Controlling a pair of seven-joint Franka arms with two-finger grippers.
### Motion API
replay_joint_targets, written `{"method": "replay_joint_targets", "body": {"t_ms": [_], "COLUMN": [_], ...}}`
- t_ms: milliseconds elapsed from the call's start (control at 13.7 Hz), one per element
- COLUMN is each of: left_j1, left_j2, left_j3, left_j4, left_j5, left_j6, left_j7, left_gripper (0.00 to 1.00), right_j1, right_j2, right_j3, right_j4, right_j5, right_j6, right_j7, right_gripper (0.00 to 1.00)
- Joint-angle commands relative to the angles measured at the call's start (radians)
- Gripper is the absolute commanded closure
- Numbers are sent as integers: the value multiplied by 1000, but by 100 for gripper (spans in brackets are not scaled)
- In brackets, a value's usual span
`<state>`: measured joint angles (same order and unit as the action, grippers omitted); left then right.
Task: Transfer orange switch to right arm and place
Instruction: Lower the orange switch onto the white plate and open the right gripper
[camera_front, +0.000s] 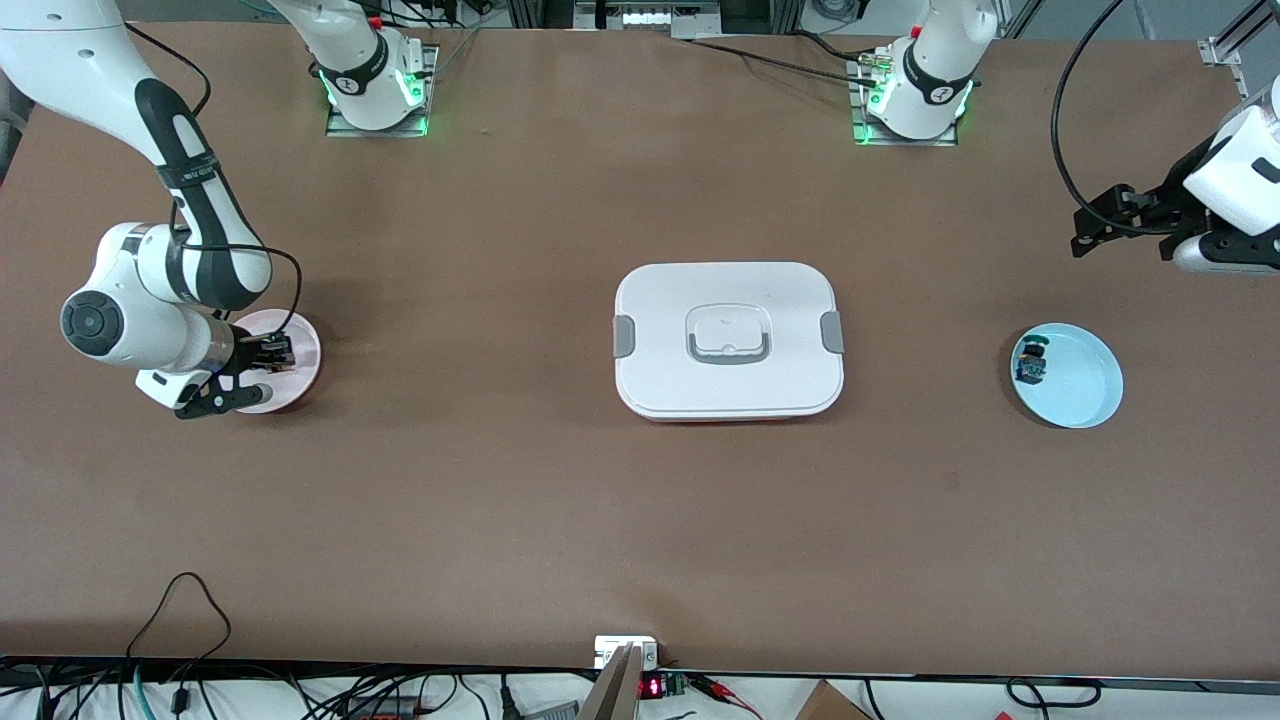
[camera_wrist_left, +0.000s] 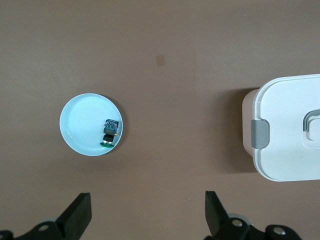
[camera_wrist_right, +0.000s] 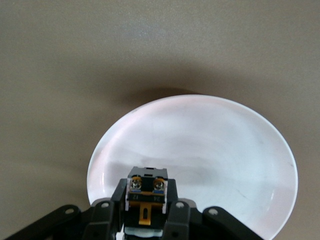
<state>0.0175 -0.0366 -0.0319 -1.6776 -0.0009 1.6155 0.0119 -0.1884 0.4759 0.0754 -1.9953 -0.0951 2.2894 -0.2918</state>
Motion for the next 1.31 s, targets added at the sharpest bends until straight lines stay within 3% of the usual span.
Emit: {"method": "replay_joint_targets", "body": {"t_ms": [0, 438, 730, 803, 876, 949, 1241], "left_j1": [-10, -10, -8, -8, -8, -8, -8], "left_j2": [9, 9, 9, 9, 9, 9, 9], "left_j3": [4, 4, 4, 4, 4, 4, 4], "left_j4": [24, 24, 24, 24, 24, 24, 24], "left_j5": [21, 21, 22, 22, 21, 21, 22], "left_j6": [-19, -20, -31, -34, -34, -34, -34], "left_j7": [0, 0, 0, 0, 0, 0, 0], "left_gripper": [0, 0, 0, 0, 0, 0, 0], "right_j1": [-9, -20, -19, -19, -20, -19, -23], "right_j2": [-19, -16, -17, -20, -23, -28, -60], "right_j3": [0, 0, 0, 0, 0, 0, 0], "right_j4": [-33, -65, -63, -60, -59, -59, -19], "right_j5": [-18, -18, -18, -18, -18, -18, -9], "right_j6": [31, 84, 79, 76, 74, 73, 73], "right_j7": [10, -6, -7, -7, -7, -7, -4], "right_gripper": [95, 81, 46, 33, 4, 0, 0]}}
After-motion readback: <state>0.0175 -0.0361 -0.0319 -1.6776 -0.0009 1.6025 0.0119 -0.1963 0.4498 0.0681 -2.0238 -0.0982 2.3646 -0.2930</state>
